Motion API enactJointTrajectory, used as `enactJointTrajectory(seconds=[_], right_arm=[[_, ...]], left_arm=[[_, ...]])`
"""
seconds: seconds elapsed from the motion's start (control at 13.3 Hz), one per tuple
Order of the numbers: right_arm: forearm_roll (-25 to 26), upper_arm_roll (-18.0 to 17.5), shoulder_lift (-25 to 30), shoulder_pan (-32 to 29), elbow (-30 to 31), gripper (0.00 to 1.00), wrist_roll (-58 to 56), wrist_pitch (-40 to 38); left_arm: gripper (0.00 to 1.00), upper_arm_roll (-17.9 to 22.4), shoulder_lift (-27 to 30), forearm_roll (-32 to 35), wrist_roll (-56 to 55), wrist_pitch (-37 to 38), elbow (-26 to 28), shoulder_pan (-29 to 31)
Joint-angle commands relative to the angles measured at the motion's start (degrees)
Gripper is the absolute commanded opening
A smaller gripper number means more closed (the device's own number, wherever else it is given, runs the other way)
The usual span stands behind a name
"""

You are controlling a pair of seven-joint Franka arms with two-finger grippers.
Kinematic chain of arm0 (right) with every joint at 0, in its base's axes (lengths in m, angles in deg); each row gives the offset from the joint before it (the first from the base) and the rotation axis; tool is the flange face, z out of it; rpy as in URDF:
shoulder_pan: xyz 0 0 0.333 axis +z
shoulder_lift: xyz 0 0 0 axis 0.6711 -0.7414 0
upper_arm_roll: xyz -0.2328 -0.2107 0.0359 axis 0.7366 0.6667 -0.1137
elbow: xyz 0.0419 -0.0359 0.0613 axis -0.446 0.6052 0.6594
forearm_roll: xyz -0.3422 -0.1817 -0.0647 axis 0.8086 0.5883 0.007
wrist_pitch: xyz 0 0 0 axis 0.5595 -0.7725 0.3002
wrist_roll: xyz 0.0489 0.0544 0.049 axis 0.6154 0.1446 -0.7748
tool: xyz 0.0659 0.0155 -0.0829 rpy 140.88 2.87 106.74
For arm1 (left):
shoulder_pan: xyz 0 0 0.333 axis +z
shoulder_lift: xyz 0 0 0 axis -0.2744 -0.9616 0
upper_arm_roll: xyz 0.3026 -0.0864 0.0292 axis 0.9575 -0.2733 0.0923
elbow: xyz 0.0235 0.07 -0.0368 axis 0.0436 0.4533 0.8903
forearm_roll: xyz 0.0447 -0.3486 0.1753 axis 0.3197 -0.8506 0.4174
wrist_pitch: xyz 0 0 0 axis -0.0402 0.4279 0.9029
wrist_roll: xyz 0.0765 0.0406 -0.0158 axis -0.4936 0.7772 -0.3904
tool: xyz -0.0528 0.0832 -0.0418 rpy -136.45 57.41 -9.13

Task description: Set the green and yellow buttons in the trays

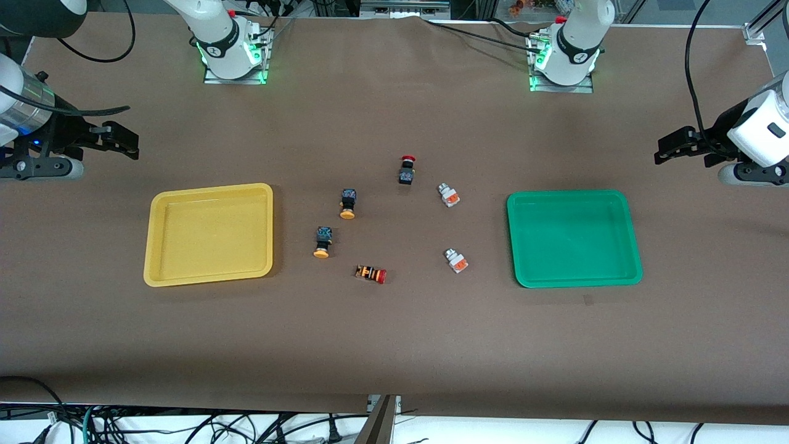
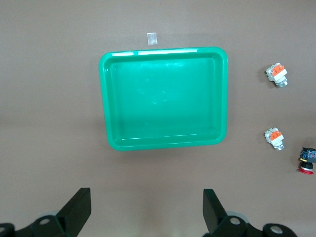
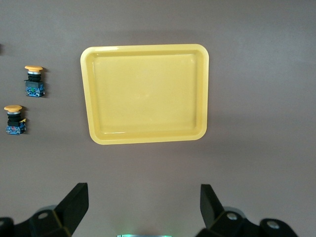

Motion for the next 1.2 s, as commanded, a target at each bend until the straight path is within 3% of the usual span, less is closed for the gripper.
enactJointTrajectory(seconds=[0.0, 0.53, 0.75, 1.13], right_arm=[[-0.86, -0.33, -0.32, -0.32, -1.00, 1.00, 0.29, -0.24], [-1.12, -0.42, -1.02, -0.14, -0.91, 1.00, 0.55, 0.81], [-3.75, -0.33, -2.51, -0.14, -0.83, 1.00, 0.12, 0.72], [-3.84, -0.94, -7.94, 0.91, -0.91, 1.00, 0.63, 2.73]], left_arm=[[1.00, -0.96, -0.93, -0.33, -0.01, 0.74, -1.47, 0.62], [1.00, -3.95, -4.45, -0.50, -0.45, 0.65, -1.56, -1.32], [1.00, -6.14, -7.25, -0.94, -2.20, 0.47, -1.56, -2.81], [1.00, -6.85, -13.67, -4.02, -15.72, -6.71, -0.50, -9.83]])
